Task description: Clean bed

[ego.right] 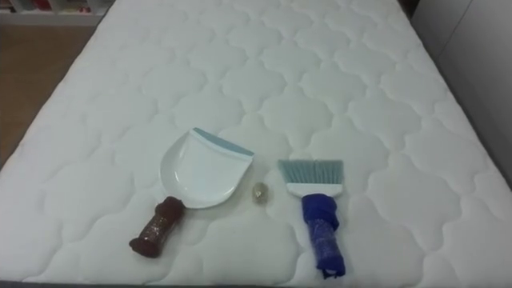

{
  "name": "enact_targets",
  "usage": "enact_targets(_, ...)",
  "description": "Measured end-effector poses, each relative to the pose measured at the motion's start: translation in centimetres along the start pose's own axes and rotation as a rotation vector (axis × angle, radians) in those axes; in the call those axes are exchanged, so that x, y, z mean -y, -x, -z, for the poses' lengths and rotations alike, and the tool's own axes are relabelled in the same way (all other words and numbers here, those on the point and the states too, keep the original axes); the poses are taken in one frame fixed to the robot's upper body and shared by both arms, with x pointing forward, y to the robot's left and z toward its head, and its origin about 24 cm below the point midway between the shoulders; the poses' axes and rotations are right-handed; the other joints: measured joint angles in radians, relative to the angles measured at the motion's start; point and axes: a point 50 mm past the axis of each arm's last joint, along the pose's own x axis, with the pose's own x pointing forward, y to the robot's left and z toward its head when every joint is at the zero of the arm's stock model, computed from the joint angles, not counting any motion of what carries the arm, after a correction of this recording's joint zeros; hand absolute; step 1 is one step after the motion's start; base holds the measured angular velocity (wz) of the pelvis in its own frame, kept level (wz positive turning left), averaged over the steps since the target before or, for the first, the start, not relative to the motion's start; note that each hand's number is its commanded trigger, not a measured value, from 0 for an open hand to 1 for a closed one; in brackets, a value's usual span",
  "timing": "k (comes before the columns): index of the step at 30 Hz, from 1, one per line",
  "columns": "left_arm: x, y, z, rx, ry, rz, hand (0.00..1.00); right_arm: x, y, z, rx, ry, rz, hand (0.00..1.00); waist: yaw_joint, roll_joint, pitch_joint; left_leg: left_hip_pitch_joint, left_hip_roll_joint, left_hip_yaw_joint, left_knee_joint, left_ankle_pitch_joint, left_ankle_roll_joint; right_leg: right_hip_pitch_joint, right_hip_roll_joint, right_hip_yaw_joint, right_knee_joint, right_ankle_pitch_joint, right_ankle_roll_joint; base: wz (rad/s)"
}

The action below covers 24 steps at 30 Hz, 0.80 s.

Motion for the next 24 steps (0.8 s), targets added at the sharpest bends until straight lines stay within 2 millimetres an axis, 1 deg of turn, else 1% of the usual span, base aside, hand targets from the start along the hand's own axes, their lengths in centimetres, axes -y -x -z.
enact_targets(1,0.0,-0.1,-0.3,0.013,0.013,-0.009,0.0,0.0,0.0,0.0,0.004,-0.002,0.001,0.0,-0.005,0.001,-0.0007,0.0,0.0,0.0,0.0,0.0,0.0,0.001,0.0,0.0,0.0,0.0,0.0,0.0)
enact_targets(2,-0.1,-0.1,-1.1,0.038,0.046,-0.023,0.0,0.0,0.0,-0.1,0.008,-0.003,0.001,0.0,-0.014,0.001,-0.0006,0.001,0.0,-0.001,0.0,0.0,0.0,0.003,0.0,0.0,0.0,0.0,0.0,0.0)
enact_targets(4,-0.2,-0.2,-2.2,0.078,0.086,-0.038,0.0,0.0,0.0,-0.2,0.011,-0.005,0.001,0.0,-0.019,0.001,-0.0005,0.001,0.0,-0.002,0.0,0.0,0.0,0.004,0.001,0.002,0.002,0.0,0.0,0.0)
enact_targets(6,0.2,-0.1,-4.0,0.161,0.113,-0.027,0.0,0.1,0.0,-0.2,0.015,-0.006,0.0,0.0,-0.019,0.0,-0.0009,0.001,0.0,-0.002,0.0,0.0,0.0,0.003,0.001,0.002,0.002,0.0,0.0,0.0)
enact_targets(8,0.6,0.0,-5.2,0.211,0.126,-0.009,0.0,0.1,0.0,-0.4,0.022,-0.008,-0.004,0.0,-0.023,0.002,-0.0001,-0.003,0.0,-0.002,0.0,0.0,0.0,0.001,0.0,-0.001,0.001,0.002,0.001,0.02)
enact_targets(9,0.8,0.2,-6.1,0.246,0.139,0.001,0.0,0.1,-0.1,-0.5,0.028,-0.008,-0.006,0.0,-0.027,0.0,-0.0003,-0.004,0.0,-0.003,0.0,0.0,0.0,0.0,0.0,-0.003,0.0,0.002,0.0,0.05)
enact_targets(12,0.9,0.5,-7.8,0.318,0.168,0.013,0.0,0.2,-0.1,-1.0,0.052,-0.011,0.001,0.0,-0.045,0.003,-0.0001,-0.005,0.0,-0.011,-0.002,0.0,0.0,0.001,0.0,-0.004,0.0,0.003,0.001,0.0)
enact_targets(18,1.9,1.1,-9.9,0.411,0.168,0.065,0.0,0.2,0.0,-0.9,0.051,-0.018,0.0,0.0,-0.049,0.006,-0.0002,-0.013,0.0,-0.012,-0.001,0.0,0.0,-0.001,0.0,-0.005,-0.003,0.003,0.001,0.0)
enact_targets(24,2.3,1.2,-10.8,0.45,0.156,0.078,0.0,0.1,-0.1,-1.1,0.049,-0.118,-0.006,0.0,-0.052,0.009,0.0021,-0.02,0.0,-0.017,-0.001,0.0,0.0,-0.008,0.0,-0.005,-0.003,0.003,0.001,0.01)
